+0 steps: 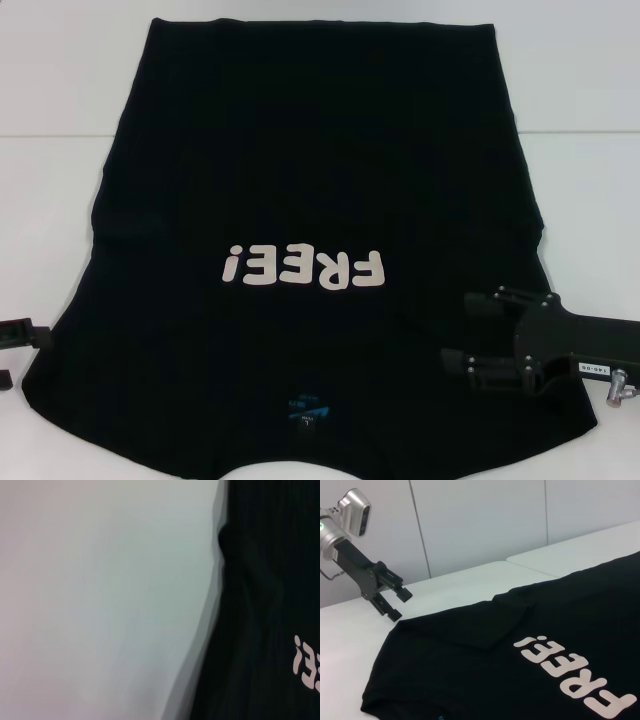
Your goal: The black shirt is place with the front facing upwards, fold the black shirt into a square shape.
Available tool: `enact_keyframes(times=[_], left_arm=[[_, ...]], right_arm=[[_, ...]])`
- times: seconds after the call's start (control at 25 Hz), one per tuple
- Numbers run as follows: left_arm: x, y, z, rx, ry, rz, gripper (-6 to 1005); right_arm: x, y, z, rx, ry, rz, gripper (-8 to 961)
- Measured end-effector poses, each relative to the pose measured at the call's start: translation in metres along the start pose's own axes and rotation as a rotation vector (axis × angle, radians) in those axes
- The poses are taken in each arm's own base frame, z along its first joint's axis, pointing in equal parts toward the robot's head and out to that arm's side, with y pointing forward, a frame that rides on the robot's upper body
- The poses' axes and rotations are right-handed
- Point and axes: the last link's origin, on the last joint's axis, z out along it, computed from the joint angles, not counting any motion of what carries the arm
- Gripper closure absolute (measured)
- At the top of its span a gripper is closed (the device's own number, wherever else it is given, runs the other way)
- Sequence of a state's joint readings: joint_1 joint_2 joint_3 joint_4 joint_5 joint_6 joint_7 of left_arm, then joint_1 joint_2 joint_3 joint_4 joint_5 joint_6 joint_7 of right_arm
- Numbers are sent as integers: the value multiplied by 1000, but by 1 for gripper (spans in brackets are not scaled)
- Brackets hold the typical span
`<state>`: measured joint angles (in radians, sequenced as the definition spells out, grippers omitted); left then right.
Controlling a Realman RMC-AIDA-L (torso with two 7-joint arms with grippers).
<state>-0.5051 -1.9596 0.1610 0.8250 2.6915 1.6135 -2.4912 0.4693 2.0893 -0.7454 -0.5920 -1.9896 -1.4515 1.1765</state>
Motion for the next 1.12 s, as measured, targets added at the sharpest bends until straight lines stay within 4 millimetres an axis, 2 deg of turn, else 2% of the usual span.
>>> enact_keyframes(times=[0.44, 1.12], left_arm=[[-2, 0, 11, 5, -15, 29, 61], [1, 16, 24, -9, -68, 84, 60]], right_arm=[[-1, 0, 0, -1, -4, -1, 63], [-5, -2, 2, -5, -6, -11, 64]])
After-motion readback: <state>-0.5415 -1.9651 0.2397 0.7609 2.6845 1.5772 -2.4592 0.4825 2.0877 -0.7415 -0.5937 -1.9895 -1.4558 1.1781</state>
